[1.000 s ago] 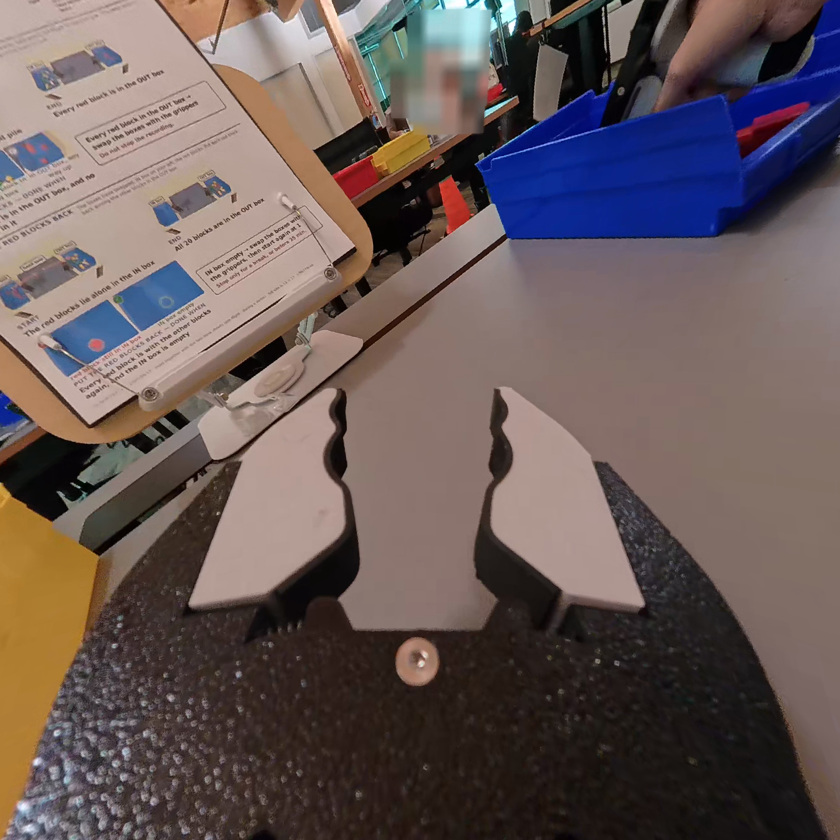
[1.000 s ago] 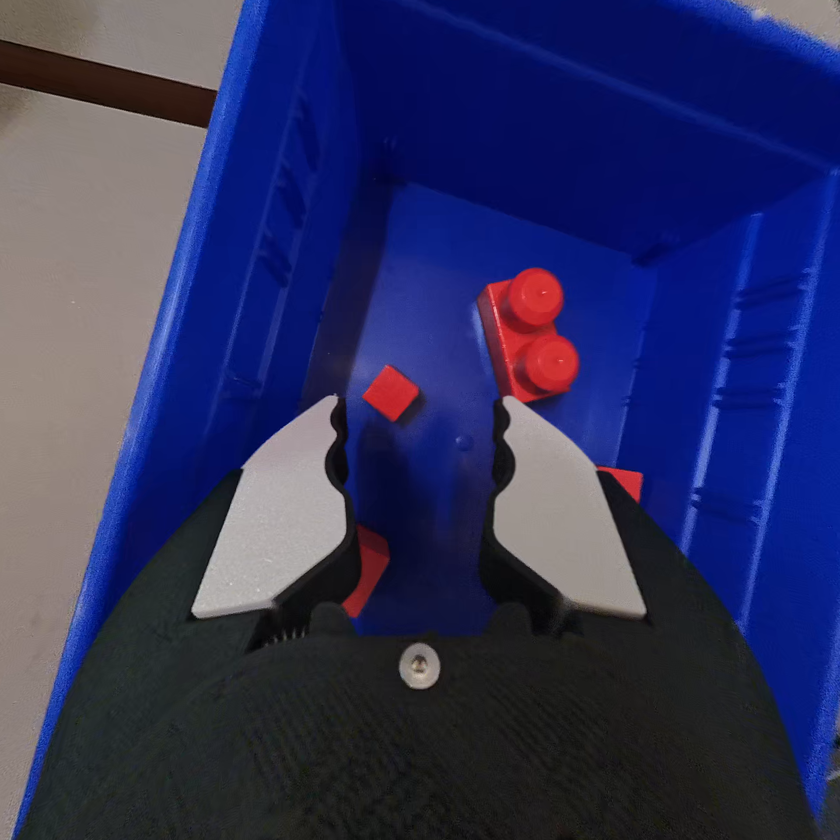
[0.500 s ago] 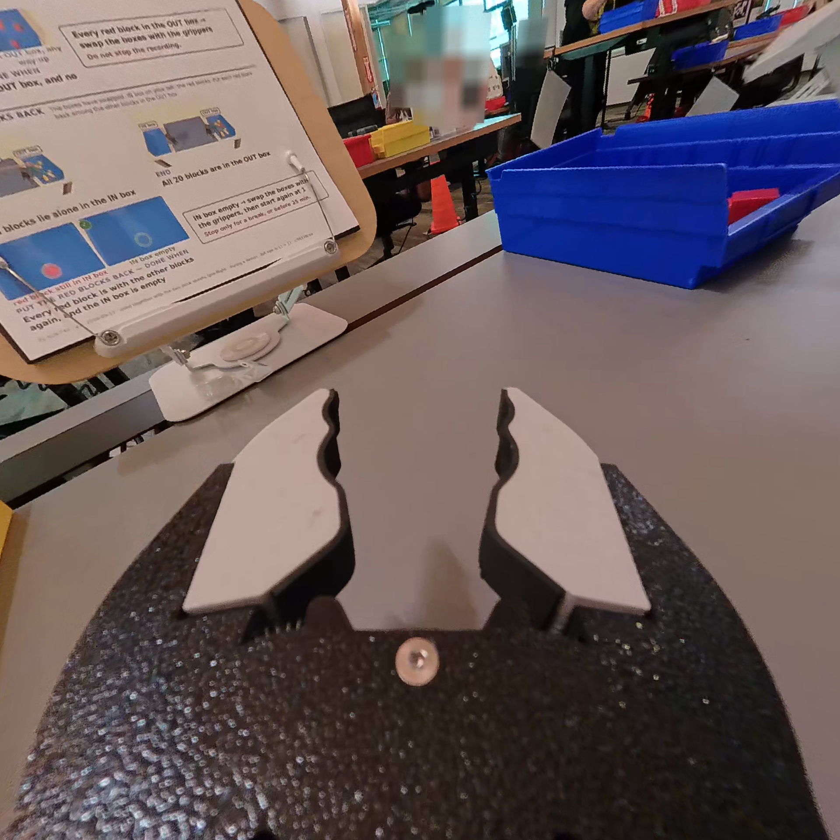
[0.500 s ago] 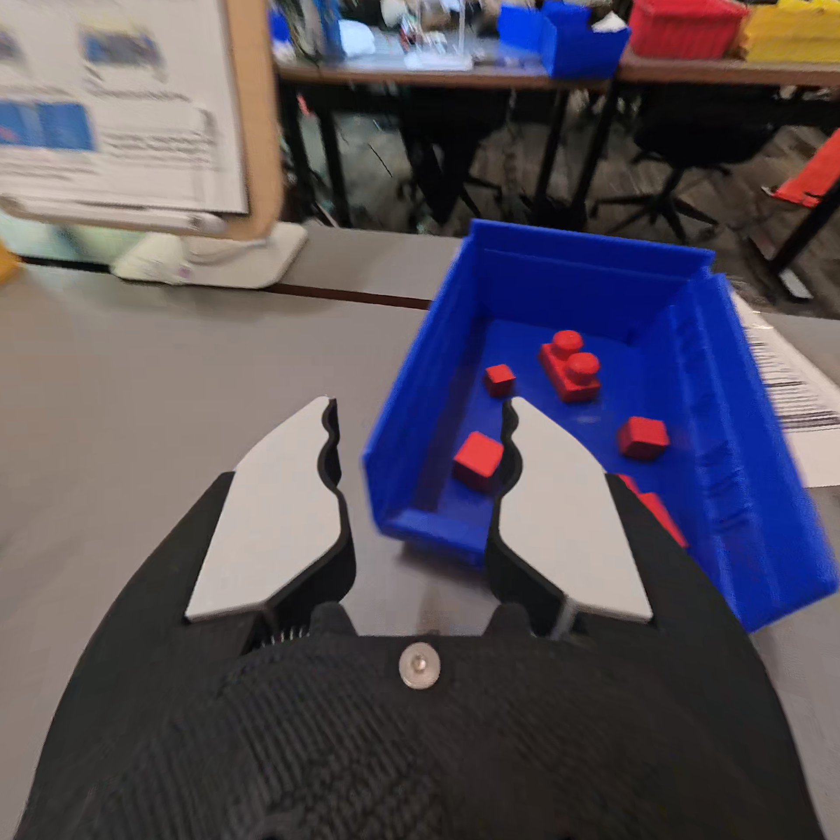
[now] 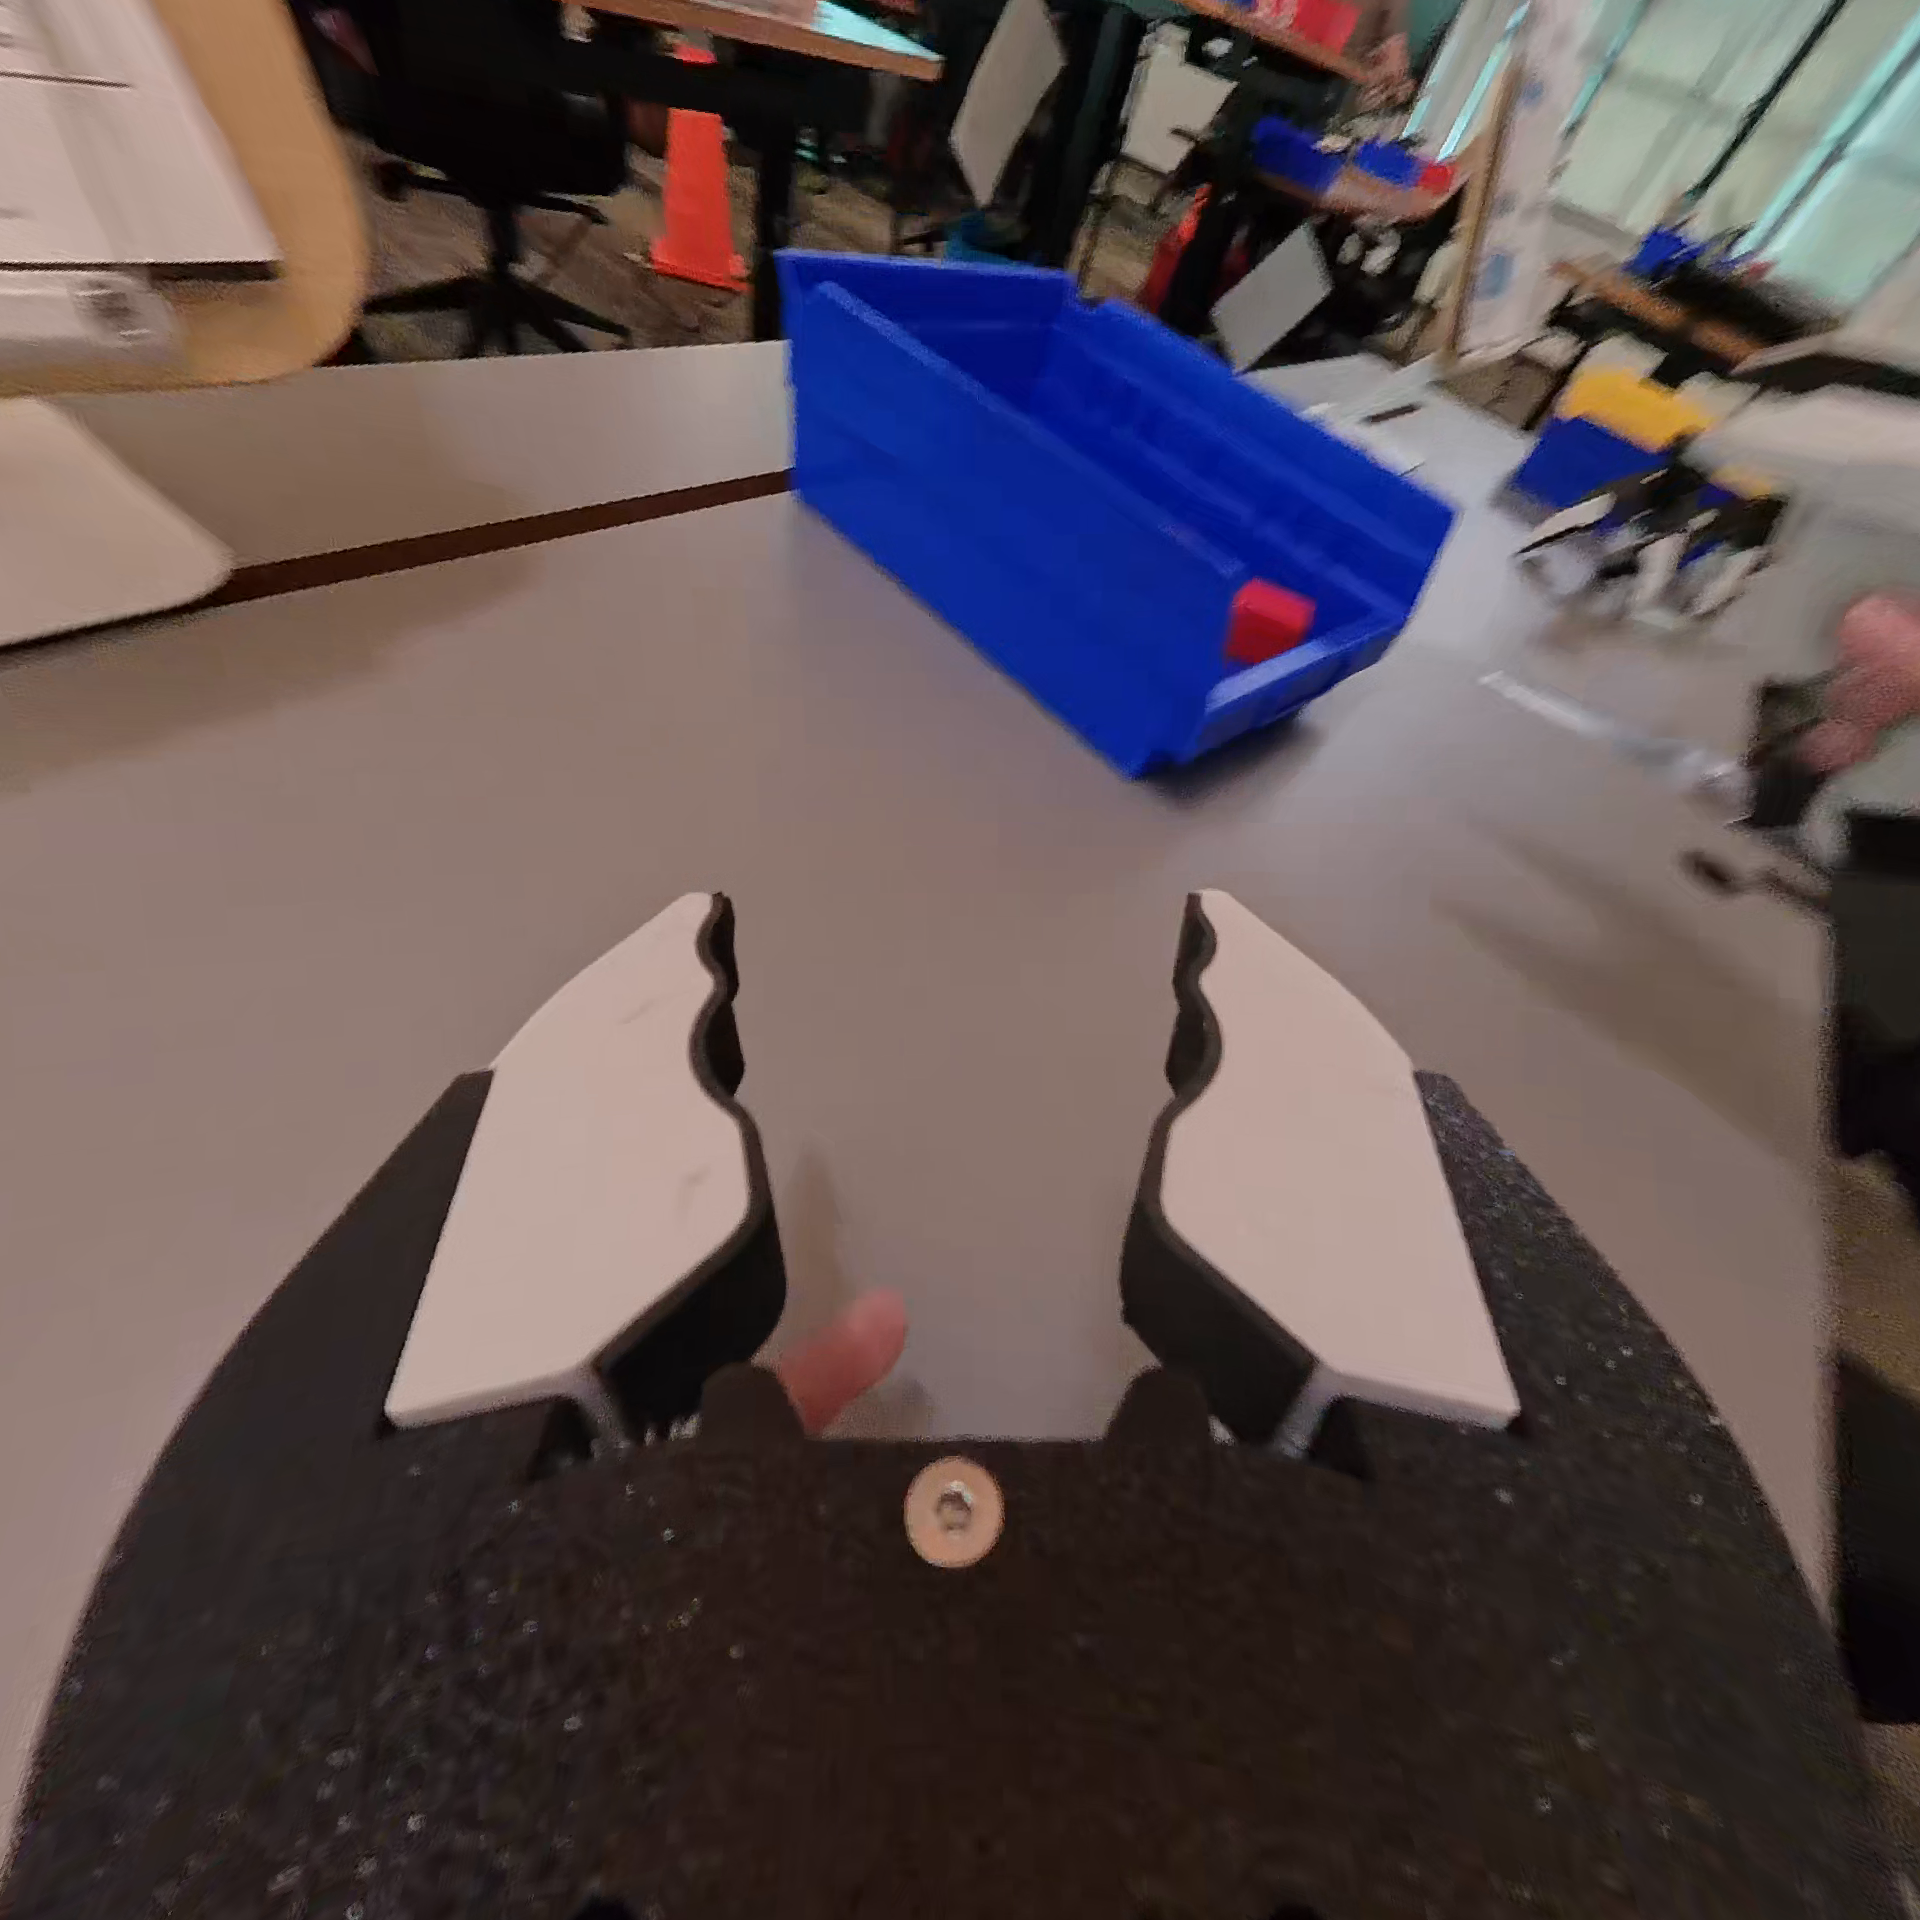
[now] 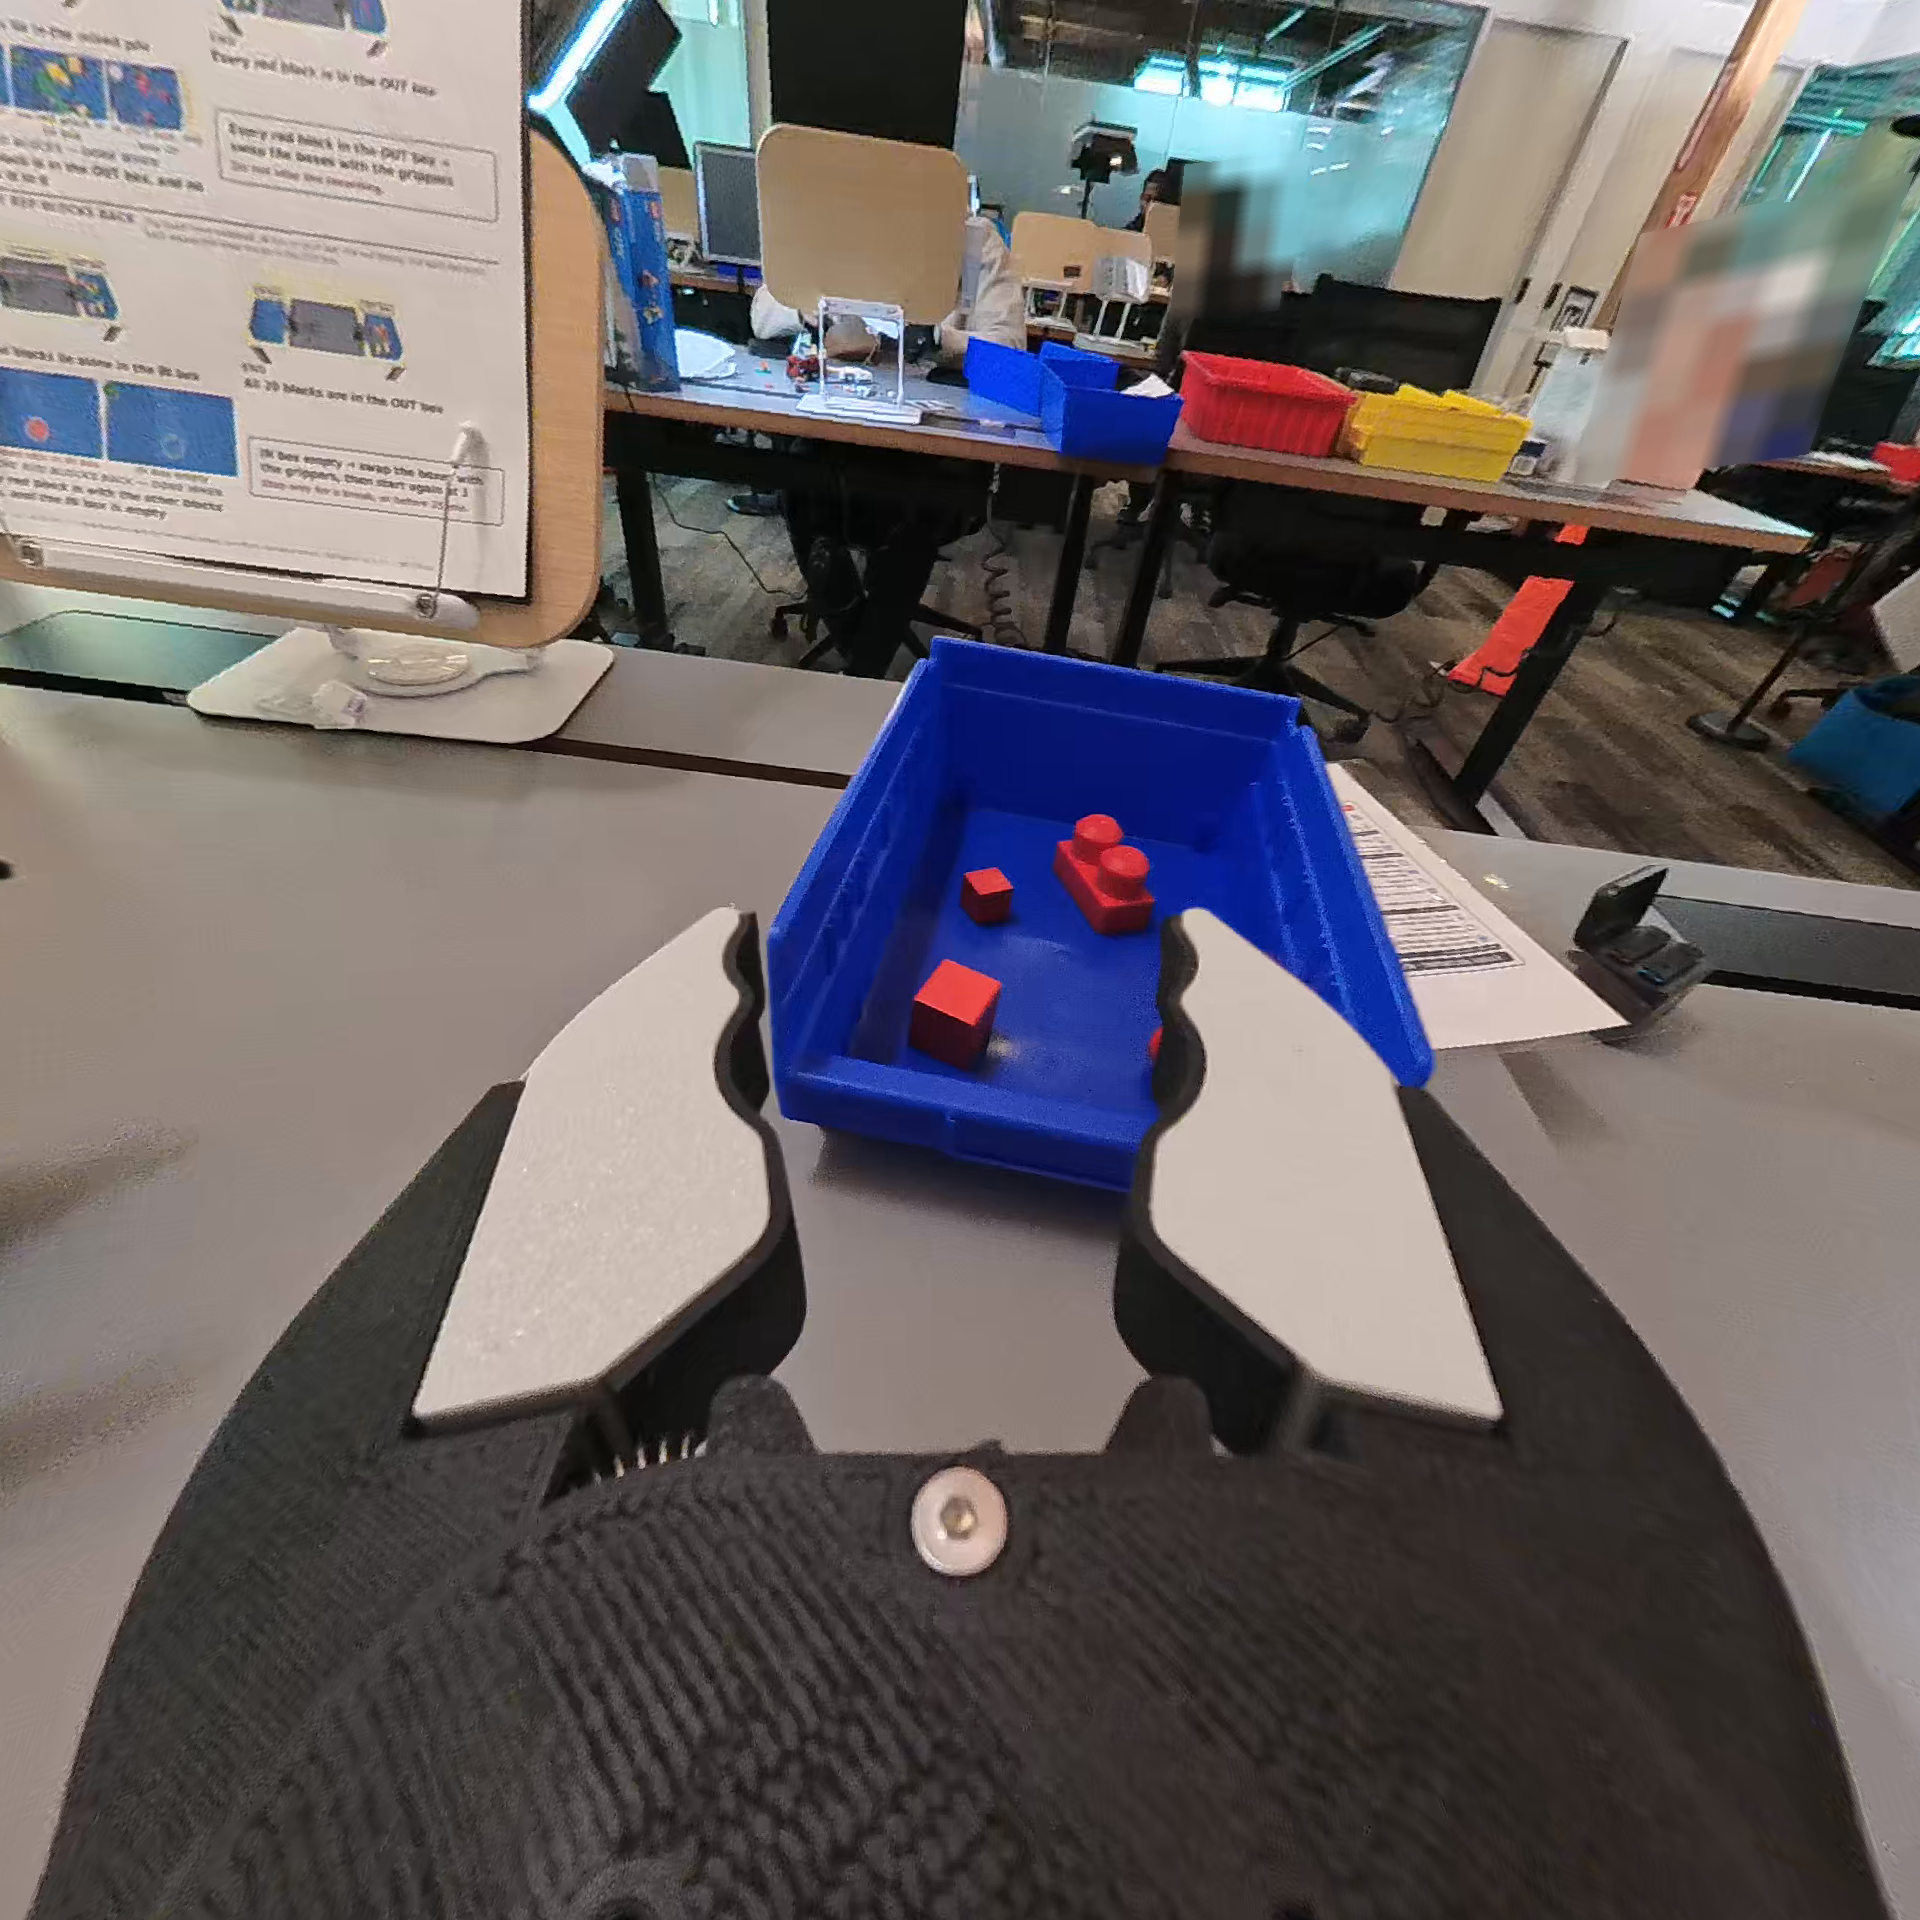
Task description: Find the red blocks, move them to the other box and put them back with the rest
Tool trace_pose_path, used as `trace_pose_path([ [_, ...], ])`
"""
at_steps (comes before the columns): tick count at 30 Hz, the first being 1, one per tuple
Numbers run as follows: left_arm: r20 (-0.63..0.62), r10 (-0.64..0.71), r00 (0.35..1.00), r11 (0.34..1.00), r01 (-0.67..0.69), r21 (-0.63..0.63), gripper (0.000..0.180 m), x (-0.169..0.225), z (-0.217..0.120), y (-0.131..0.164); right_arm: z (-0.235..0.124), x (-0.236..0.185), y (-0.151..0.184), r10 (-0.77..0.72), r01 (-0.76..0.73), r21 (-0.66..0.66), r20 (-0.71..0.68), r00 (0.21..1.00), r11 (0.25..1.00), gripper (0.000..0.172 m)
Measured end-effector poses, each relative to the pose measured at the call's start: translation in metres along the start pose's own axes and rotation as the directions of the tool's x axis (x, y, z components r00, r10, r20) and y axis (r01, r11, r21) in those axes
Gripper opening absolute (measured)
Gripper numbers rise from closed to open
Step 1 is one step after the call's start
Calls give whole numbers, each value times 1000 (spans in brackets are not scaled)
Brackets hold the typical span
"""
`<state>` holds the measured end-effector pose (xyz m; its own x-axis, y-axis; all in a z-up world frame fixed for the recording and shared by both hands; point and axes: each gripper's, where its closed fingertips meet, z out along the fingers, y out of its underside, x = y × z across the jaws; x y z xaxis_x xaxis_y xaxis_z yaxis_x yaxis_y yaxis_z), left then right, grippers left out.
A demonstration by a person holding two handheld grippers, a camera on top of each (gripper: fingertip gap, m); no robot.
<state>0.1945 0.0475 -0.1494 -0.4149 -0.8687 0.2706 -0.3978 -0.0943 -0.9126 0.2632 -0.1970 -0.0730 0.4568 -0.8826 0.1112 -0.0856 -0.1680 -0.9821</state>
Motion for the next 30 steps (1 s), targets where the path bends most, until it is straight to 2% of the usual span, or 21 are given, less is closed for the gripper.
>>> trace_pose_path([
  [2, -58, -53, 997, 999, 52, -13, 78, 25, 19, -19, -4, 7, -1, 8, -7, 12, -9, 1000, 1000, 73],
  [5, -79, -44, 996, 996, 37, -79, 78, 51, 54, -40, -11, 20, 3, -6, 6, -9, -39, 999, 1000, 74],
  [9, -106, -49, 993, 974, 24, -226, 79, 76, 106, -63, -23, 40, 4, -55, 54, -13, -100, 993, 998, 75],
  [11, -91, -68, 994, 950, 36, -310, 79, 78, 136, -72, -29, 49, 5, -38, 38, 1, -115, 993, 999, 73],
  [13, -10, -74, 997, 919, 64, -388, 79, 65, 168, -76, -32, 55, 4, -10, 12, 16, -116, 993, 1000, 73],
  [17, 209, -86, 974, 829, 187, -527, 73, 32, 221, -57, -32, 59, 6, 8, -5, 25, -111, 994, 1000, 70],
  [21, 363, -66, 930, 756, 284, -590, 70, 3, 251, -38, -29, 57, 15, -38, 37, -14, -90, 995, 999, 71],
  [22, 374, -77, 924, 742, 304, -598, 73, 0, 256, -34, -28, 57, 17, -39, 38, -15, -80, 996, 999, 71],
  [26, 422, -68, 904, 686, 350, -638, 59, -5, 269, -15, -23, 56, 19, 21, -21, 7, -37, 999, 1000, 70],
  [28, 428, -61, 902, 690, 348, -635, 54, -5, 276, -11, -20, 55, 20, 52, -51, 16, -14, 999, 999, 69],
  [30, 443, -38, 896, 691, 344, -636, 41, -5, 280, -11, -18, 54, 23, 60, -60, 14, 4, 998, 998, 69],
])
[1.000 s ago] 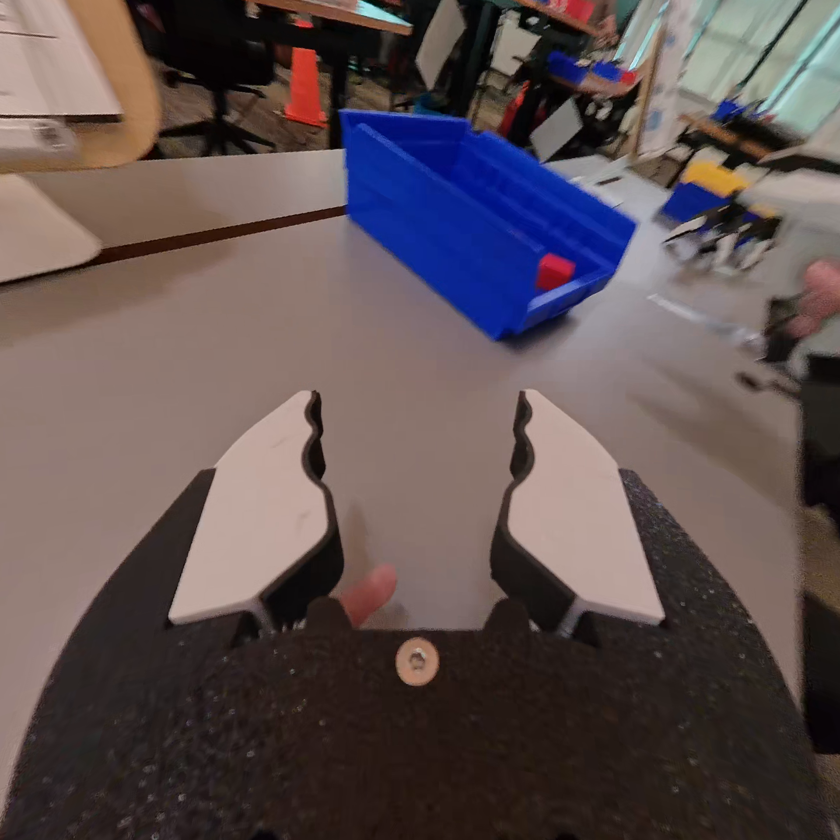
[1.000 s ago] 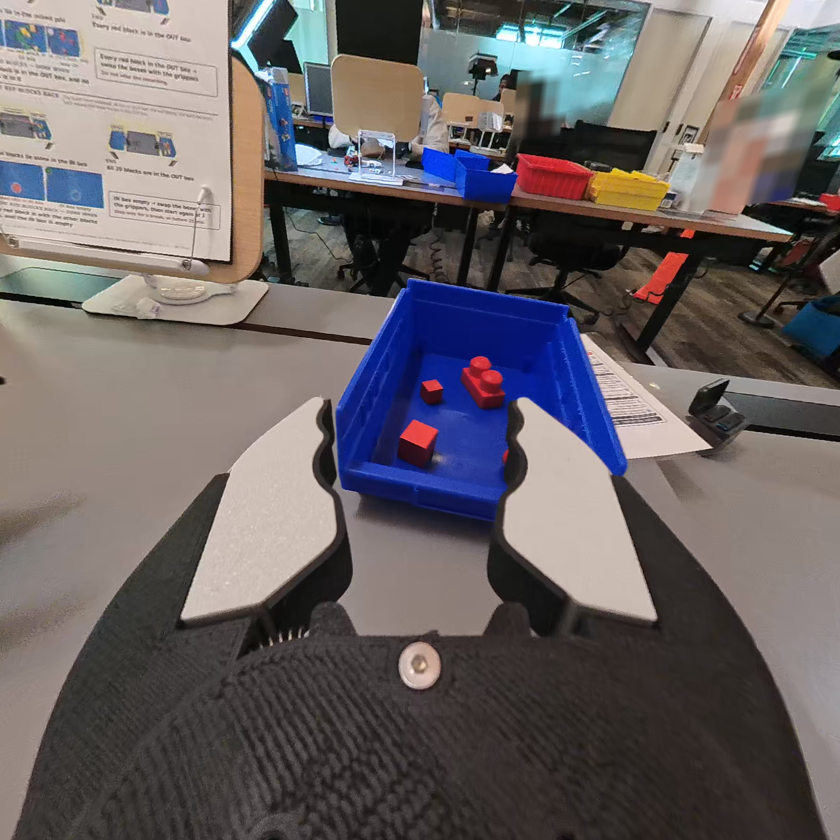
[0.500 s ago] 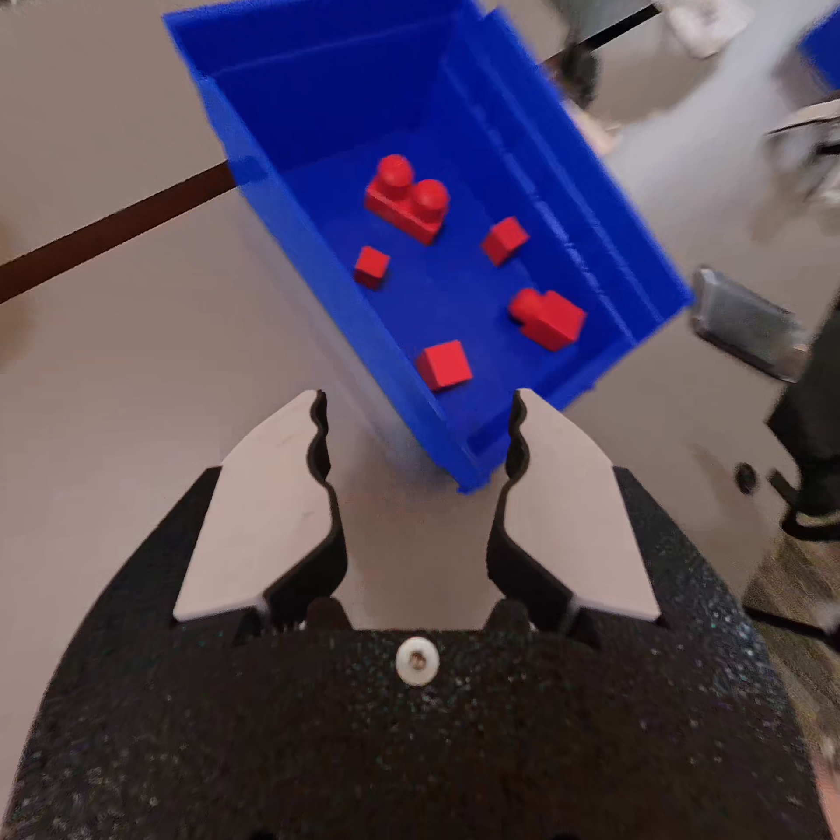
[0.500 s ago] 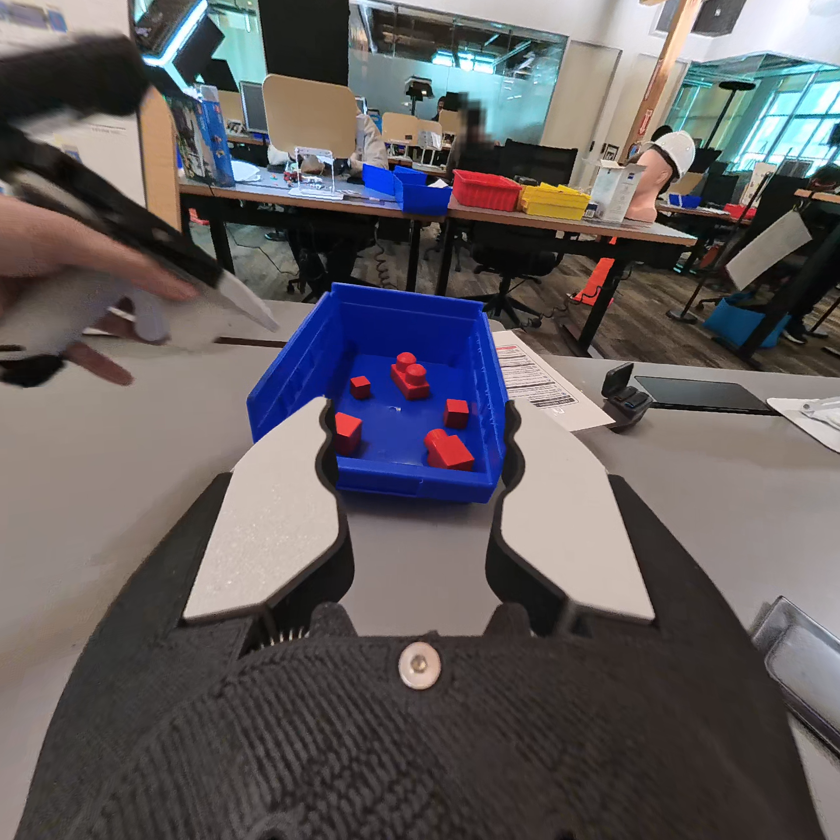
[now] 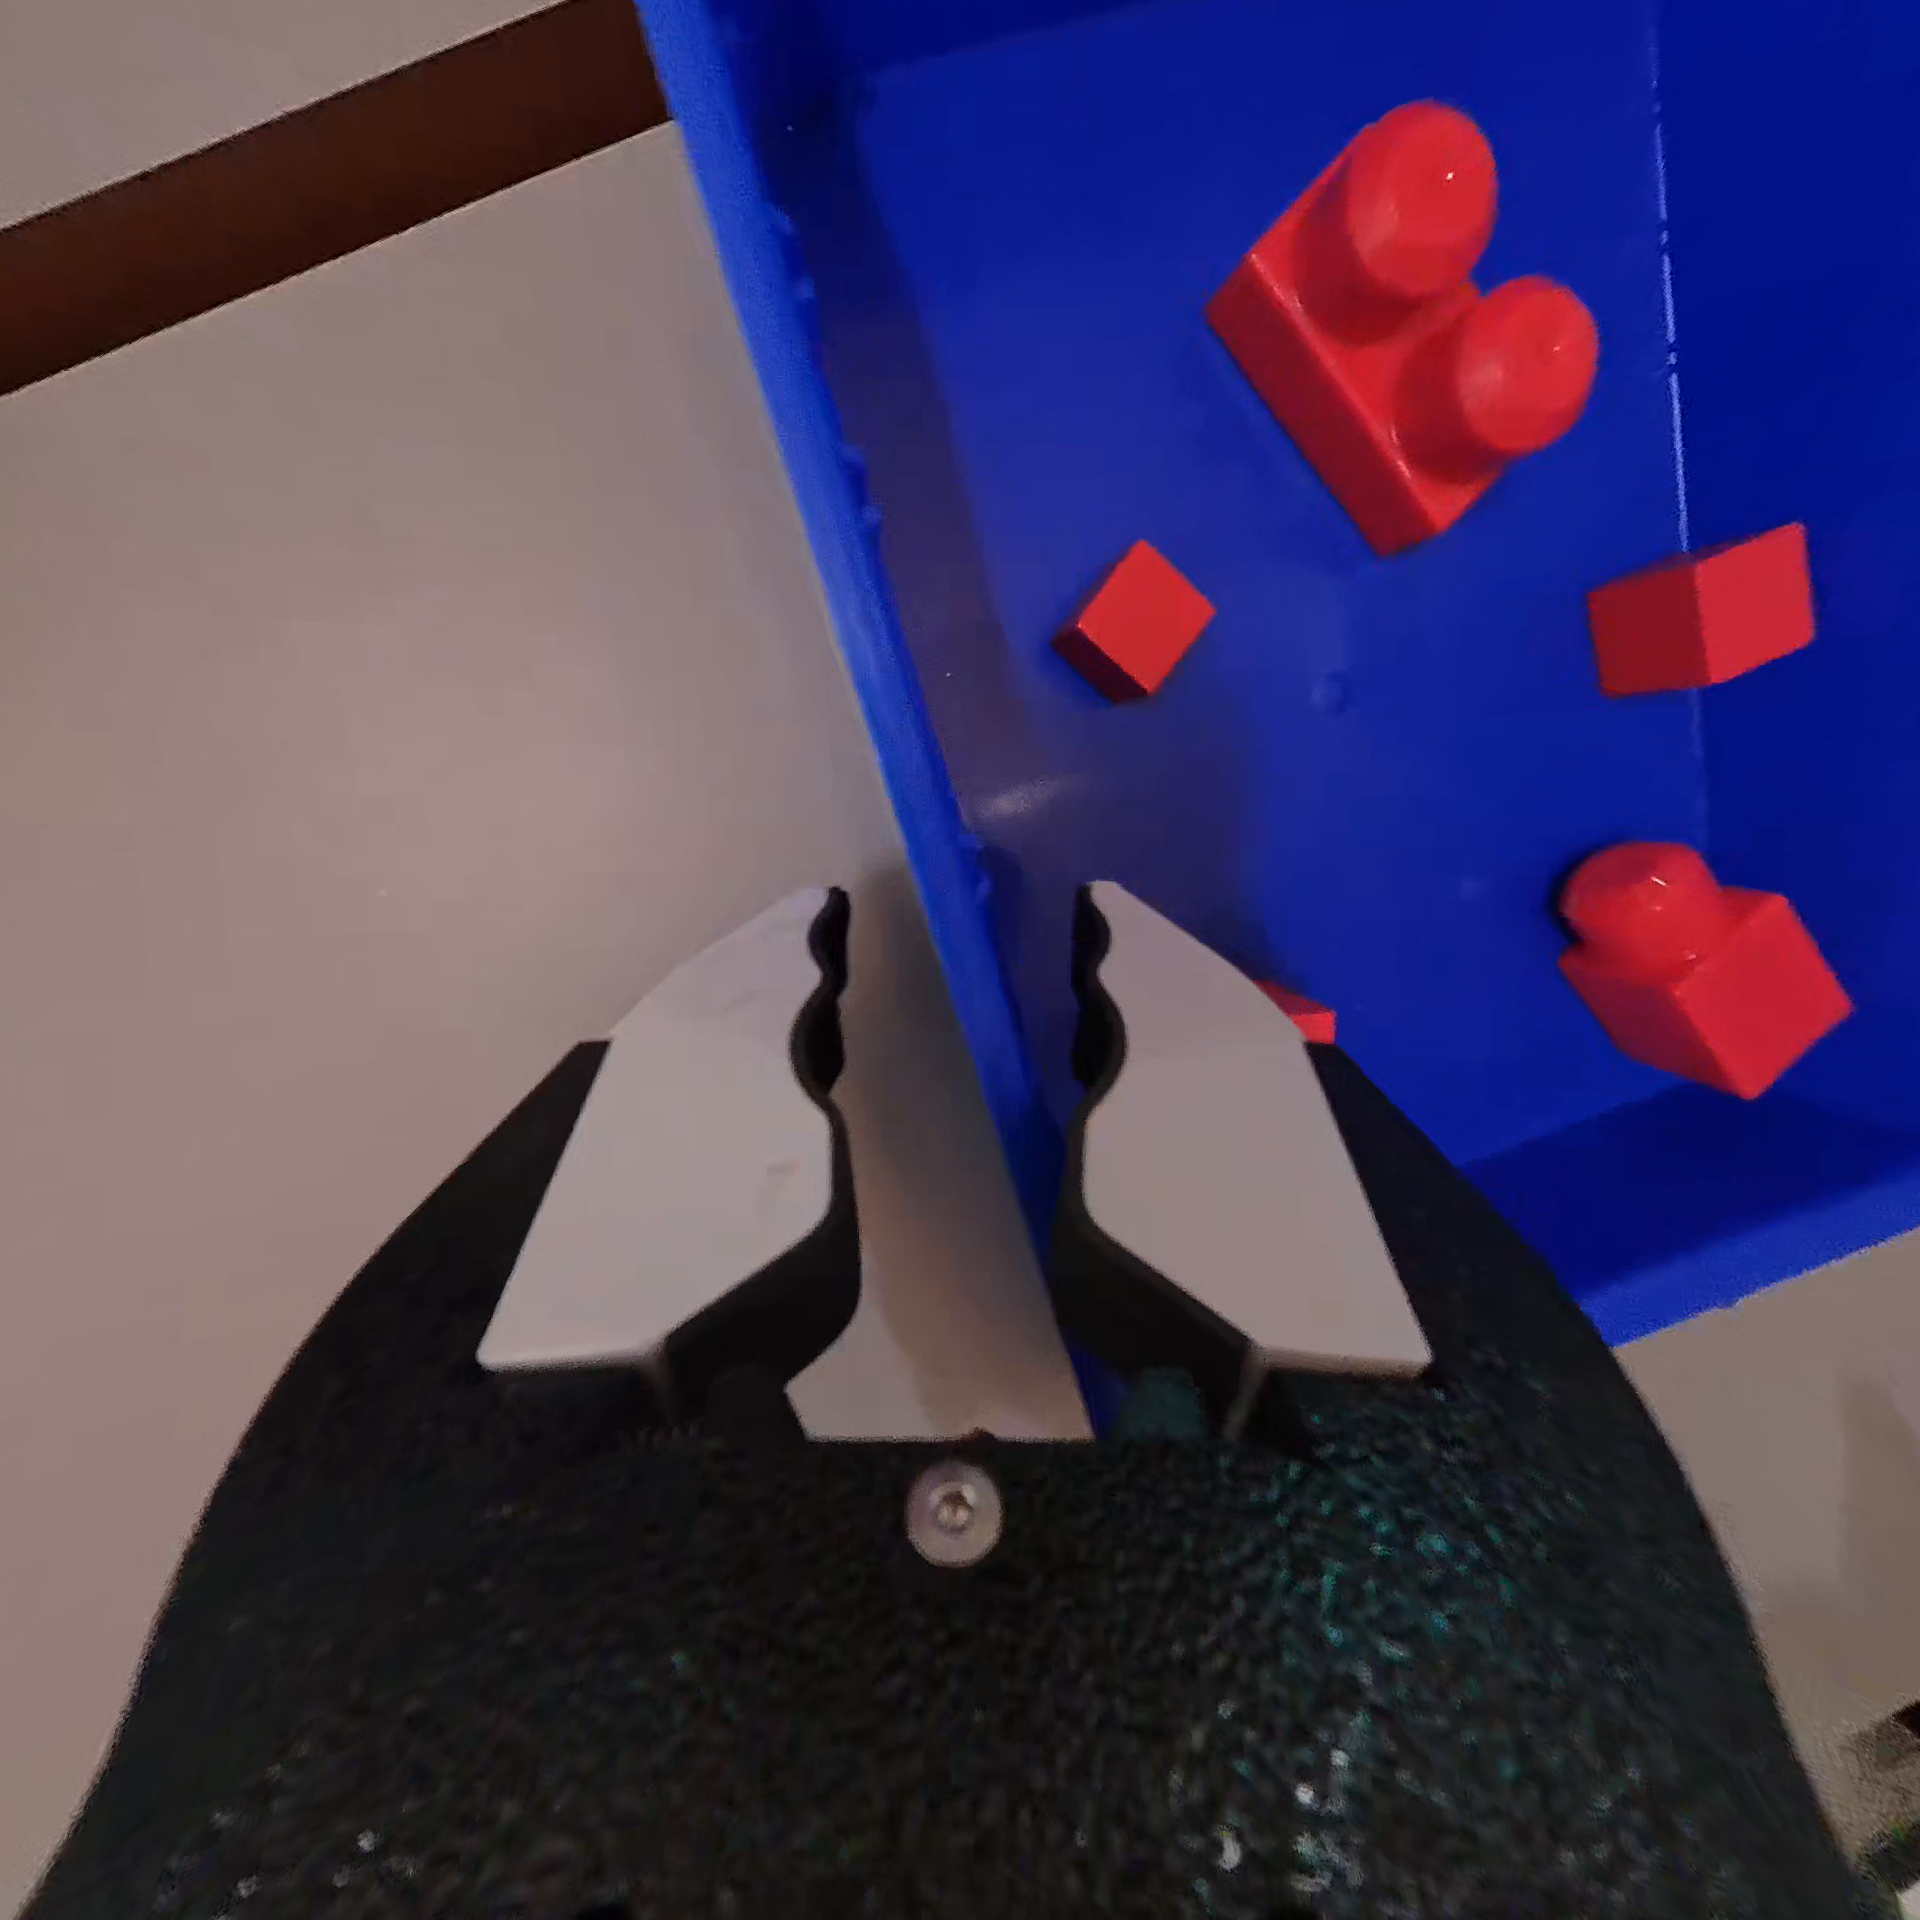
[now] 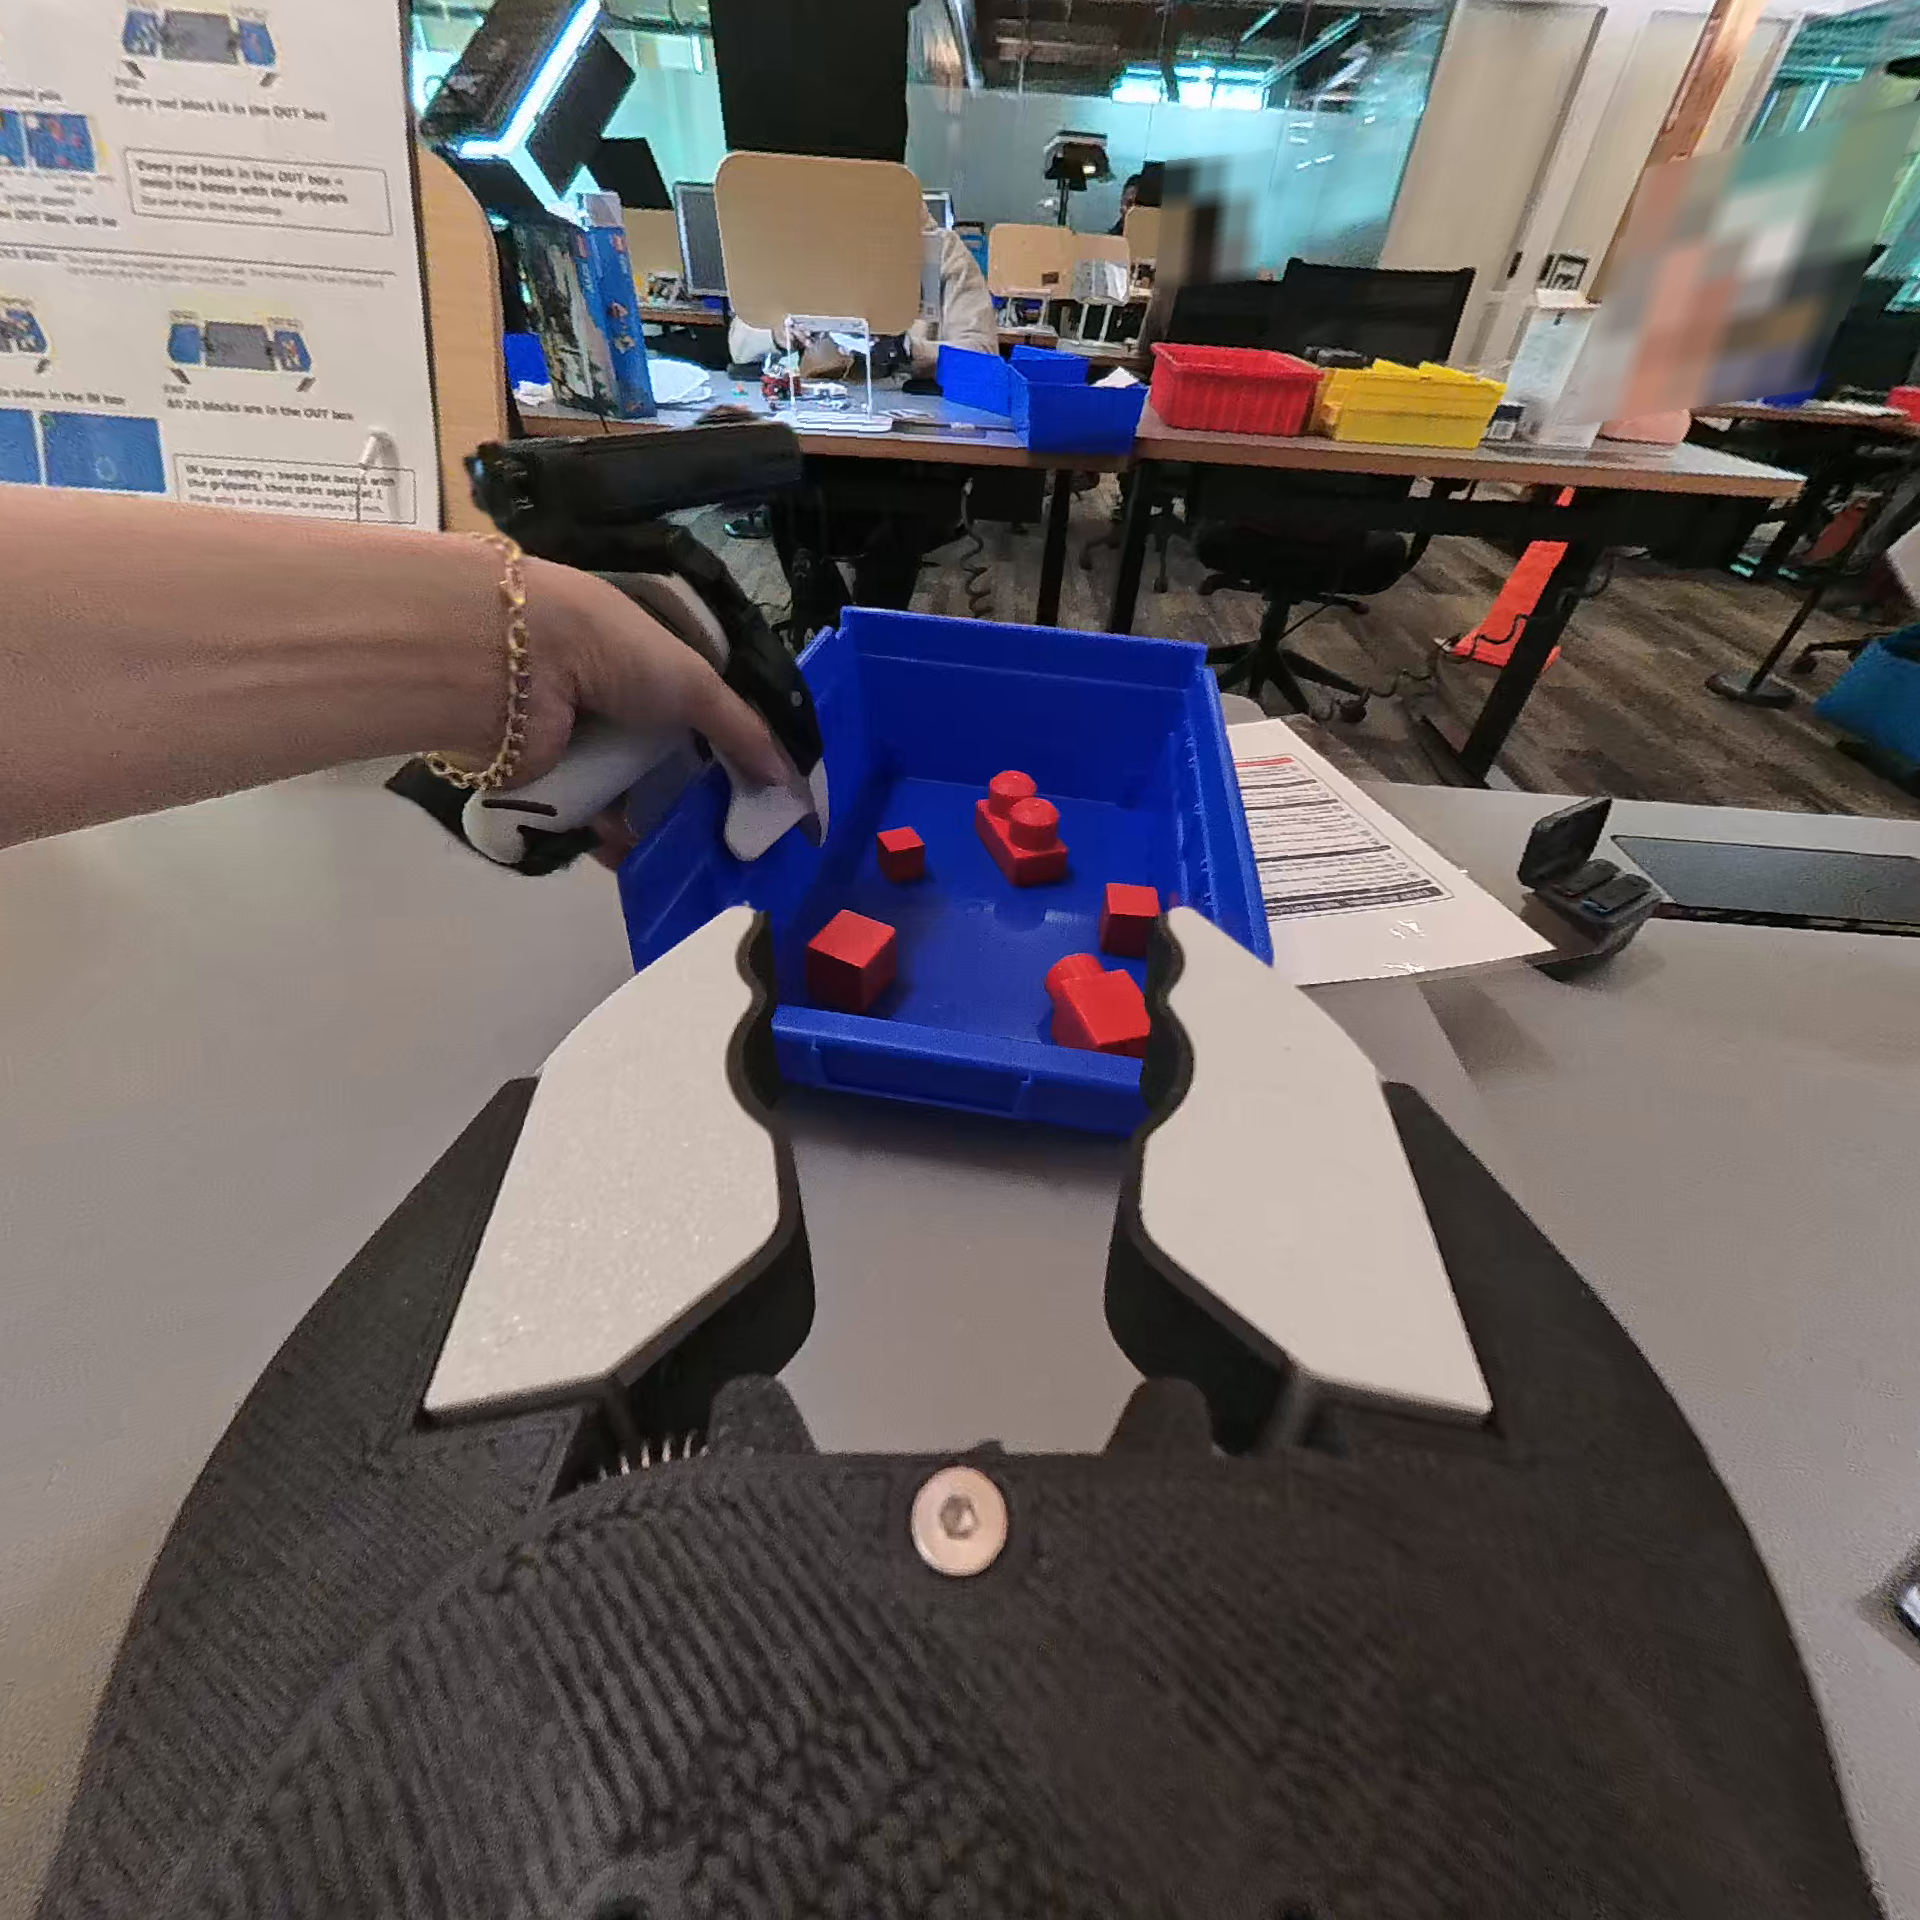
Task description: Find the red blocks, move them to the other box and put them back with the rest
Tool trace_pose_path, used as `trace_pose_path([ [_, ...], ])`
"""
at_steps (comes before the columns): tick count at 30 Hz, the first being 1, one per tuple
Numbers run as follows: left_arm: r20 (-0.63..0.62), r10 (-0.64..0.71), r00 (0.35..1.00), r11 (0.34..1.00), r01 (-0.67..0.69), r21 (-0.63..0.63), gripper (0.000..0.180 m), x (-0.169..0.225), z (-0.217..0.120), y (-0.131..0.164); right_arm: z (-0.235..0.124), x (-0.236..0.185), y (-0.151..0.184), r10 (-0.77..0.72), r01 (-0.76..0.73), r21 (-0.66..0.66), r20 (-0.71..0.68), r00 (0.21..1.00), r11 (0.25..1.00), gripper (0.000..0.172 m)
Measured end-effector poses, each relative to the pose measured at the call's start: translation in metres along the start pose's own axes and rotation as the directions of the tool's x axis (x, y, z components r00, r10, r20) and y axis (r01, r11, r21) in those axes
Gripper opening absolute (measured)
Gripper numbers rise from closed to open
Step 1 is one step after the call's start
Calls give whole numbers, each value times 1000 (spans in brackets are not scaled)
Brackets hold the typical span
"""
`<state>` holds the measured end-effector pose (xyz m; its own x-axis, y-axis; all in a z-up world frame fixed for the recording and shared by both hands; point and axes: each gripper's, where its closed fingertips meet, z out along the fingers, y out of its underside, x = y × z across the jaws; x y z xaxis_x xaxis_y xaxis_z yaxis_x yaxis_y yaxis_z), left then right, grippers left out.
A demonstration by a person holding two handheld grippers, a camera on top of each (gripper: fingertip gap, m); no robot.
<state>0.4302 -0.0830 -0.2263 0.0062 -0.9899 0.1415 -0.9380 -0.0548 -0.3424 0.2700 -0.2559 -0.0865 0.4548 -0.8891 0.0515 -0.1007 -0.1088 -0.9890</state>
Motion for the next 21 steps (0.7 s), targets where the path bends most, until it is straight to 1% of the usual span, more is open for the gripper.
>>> trace_pose_path([
  [2, 37, 26, 999, 1000, -26, 3, 26, 1, 2, -1, 2, 0, 4, -3, 3, -13, 8, 1000, 1000, 69],
  [4, 63, 8, 998, 1000, -9, 21, 12, 0, 4, -3, 2, 2, 6, -4, 4, -18, 4, 1000, 1000, 68],
  [6, 98, -2, 995, 999, -2, 35, 7, -2, 4, -4, 1, 3, 6, 6, -6, -13, 9, 1000, 1000, 68],
  [8, 90, -13, 996, 1000, 10, 29, 7, -2, 4, -5, -2, 5, 4, 16, -16, 0, 12, 1000, 1000, 68],
  [12, -19, -54, 998, 998, 54, 12, 5, -5, 2, -4, -8, 12, 1, 27, -27, 20, -6, 1000, 999, 67],
  [15, -158, -60, 986, 998, 56, -25, 5, -8, -10, -6, -12, 16, -1, 48, -48, 35, -7, 999, 998, 67],
  [18, -294, -59, 954, 998, 57, -17, 5, -11, -39, -13, -15, 18, -4, 62, -61, 48, -13, 998, 997, 66],
  [21, -340, 9, 940, 1000, -2, 22, 5, -29, -83, -15, -18, 14, -9, 48, -48, 60, -9, 999, 997, 66],
])
